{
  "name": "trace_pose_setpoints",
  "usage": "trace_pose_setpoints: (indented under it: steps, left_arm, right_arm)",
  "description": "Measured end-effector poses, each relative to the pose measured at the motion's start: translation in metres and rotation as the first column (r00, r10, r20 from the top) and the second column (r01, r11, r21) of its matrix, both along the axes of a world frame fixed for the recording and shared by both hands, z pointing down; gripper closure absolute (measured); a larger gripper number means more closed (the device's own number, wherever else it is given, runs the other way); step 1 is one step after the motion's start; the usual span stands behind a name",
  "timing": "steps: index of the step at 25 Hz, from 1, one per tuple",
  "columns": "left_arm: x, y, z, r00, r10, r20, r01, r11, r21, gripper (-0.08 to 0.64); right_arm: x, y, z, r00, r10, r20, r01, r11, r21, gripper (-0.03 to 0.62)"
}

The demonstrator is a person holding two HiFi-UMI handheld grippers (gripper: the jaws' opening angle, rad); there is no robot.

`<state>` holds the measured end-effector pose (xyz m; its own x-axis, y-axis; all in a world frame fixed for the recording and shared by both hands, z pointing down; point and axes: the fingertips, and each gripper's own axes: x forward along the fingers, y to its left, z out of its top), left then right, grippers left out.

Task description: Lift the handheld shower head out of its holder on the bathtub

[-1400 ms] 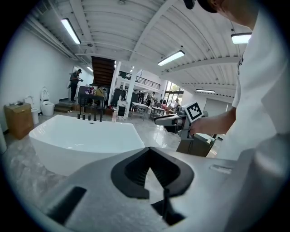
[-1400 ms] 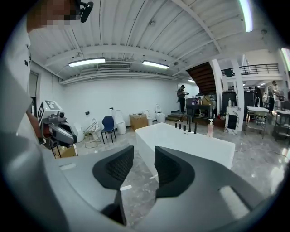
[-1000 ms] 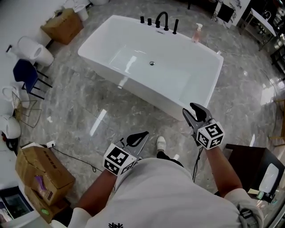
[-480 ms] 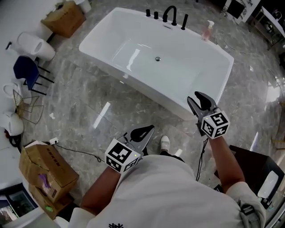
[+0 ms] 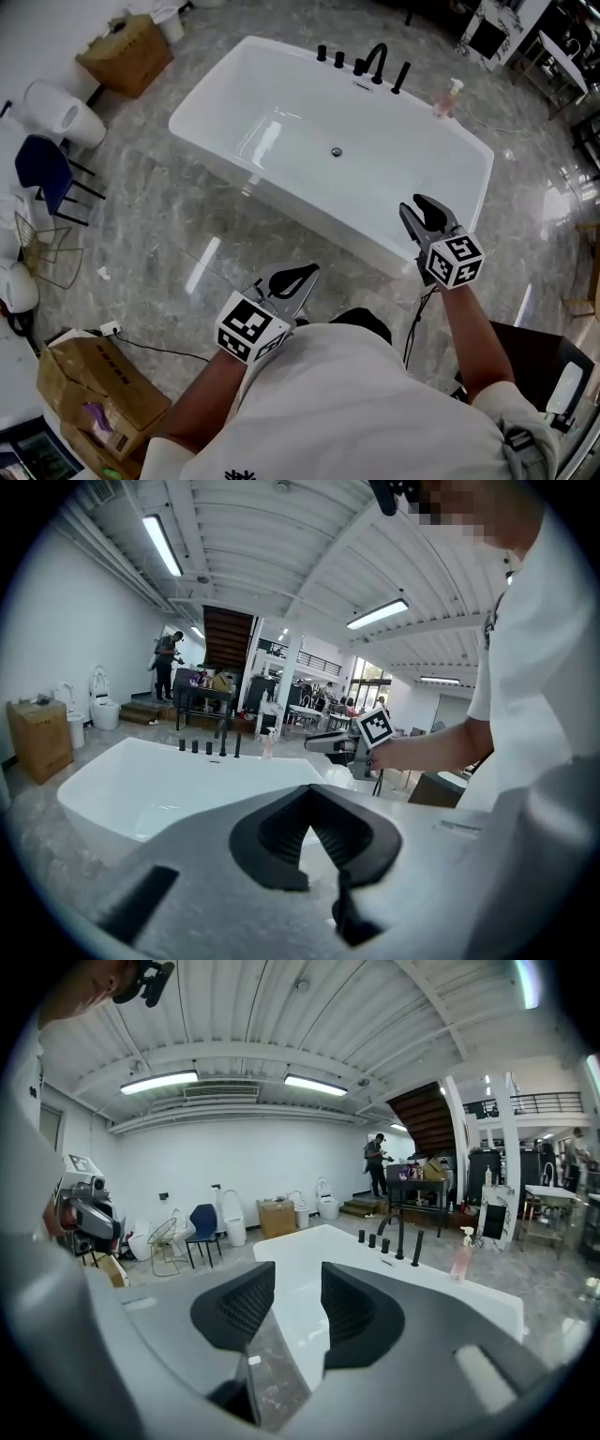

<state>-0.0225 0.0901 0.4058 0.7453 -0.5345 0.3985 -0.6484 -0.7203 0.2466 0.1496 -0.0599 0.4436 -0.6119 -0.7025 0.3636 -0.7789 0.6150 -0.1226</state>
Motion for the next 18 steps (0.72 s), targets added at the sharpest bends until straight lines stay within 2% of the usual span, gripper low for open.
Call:
trace_pose_setpoints:
  steps: [4, 7, 13, 18]
  left_arm:
    - [-0.046, -0.019, 0.009, 1.0, 0.011, 0.023, -0.01, 1.0, -0.009, 0.554]
    - [-0.066, -0.039, 0.016, 1.0, -0.02, 0.008, 0.02, 1.0, -0.021, 0.554]
    - [-0.066, -0.109, 0.015, 0.997, -0.076, 0.008, 0.076, 0.997, -0.033, 0.554]
    - [-0.042, -0.184, 0.013, 0.996, -0.082, 0.041, 0.083, 0.996, -0.038, 0.554]
  right_arm:
    - [-0.027, -0.027, 0.009, 0.999, 0.025, -0.023, -0.025, 1.0, -0.012, 0.423]
    - [-0.042, -0.05, 0.021, 0.998, 0.005, -0.058, -0.007, 1.0, -0.028, 0.423]
    - [-0.032, -0.146, 0.039, 0.996, 0.001, -0.09, -0.004, 1.0, -0.028, 0.423]
    - [-0.007, -0.245, 0.058, 0.994, 0.001, -0.108, -0.005, 0.999, -0.037, 0.423]
